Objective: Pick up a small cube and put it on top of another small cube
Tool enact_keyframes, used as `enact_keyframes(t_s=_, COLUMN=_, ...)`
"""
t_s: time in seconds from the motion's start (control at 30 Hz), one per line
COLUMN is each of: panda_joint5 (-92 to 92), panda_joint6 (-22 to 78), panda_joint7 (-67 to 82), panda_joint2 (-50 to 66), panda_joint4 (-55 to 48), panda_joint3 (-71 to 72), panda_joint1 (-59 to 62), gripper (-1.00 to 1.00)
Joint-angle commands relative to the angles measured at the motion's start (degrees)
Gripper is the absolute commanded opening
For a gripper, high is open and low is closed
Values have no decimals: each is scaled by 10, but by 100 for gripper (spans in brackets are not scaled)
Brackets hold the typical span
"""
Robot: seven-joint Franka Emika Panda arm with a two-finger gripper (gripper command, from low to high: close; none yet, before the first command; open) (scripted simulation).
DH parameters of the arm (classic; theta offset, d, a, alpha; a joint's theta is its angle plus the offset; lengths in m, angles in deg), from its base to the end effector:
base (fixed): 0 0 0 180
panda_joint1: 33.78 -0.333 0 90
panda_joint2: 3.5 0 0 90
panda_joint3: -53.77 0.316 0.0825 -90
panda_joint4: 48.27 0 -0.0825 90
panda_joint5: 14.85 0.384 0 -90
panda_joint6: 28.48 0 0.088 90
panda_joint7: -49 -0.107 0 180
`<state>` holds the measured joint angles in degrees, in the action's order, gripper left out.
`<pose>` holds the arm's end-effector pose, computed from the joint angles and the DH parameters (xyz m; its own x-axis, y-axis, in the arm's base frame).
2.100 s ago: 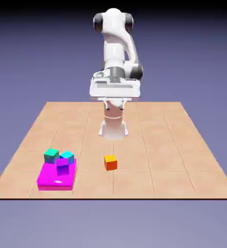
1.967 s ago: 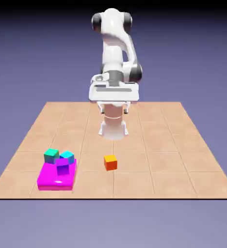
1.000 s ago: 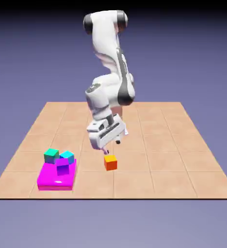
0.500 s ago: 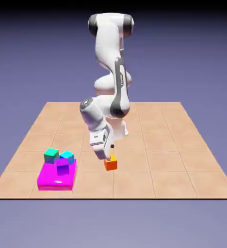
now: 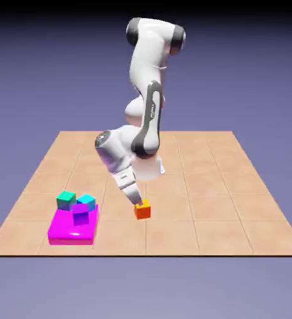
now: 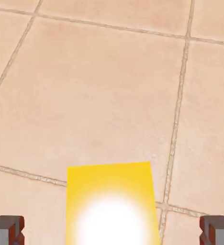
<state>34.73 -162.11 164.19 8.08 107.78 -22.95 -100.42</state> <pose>0.3451 -0.0764 0.1851 0.4988 0.8130 0.3005 0.8585 -0.4156 -0.3006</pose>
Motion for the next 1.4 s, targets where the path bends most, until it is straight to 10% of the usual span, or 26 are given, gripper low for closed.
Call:
enact_keyframes(t_s=0.0, panda_joint5=0, panda_joint6=0, panda_joint7=0, panda_joint2=0, panda_joint4=0, panda_joint3=0, panda_joint1=0, gripper=0)
enact_keyframes(t_s=0.37, panda_joint5=231, panda_joint6=34, panda_joint7=145, panda_joint2=167, panda_joint4=-34, panda_joint3=218, panda_joint1=139, gripper=0)
enact_keyframes(t_s=0.4, panda_joint5=231, panda_joint6=34, panda_joint7=145, panda_joint2=167, panda_joint4=-34, panda_joint3=218, panda_joint1=139, gripper=-100)
enact_keyframes(t_s=0.83, panda_joint5=0, panda_joint6=0, panda_joint7=0, panda_joint2=0, panda_joint4=0, panda_joint3=0, panda_joint1=0, gripper=-100)
enact_keyframes(t_s=1.37, panda_joint5=-178, panda_joint6=229, panda_joint7=-24, panda_joint2=25, panda_joint4=-245, panda_joint3=12, panda_joint1=321, gripper=-100)
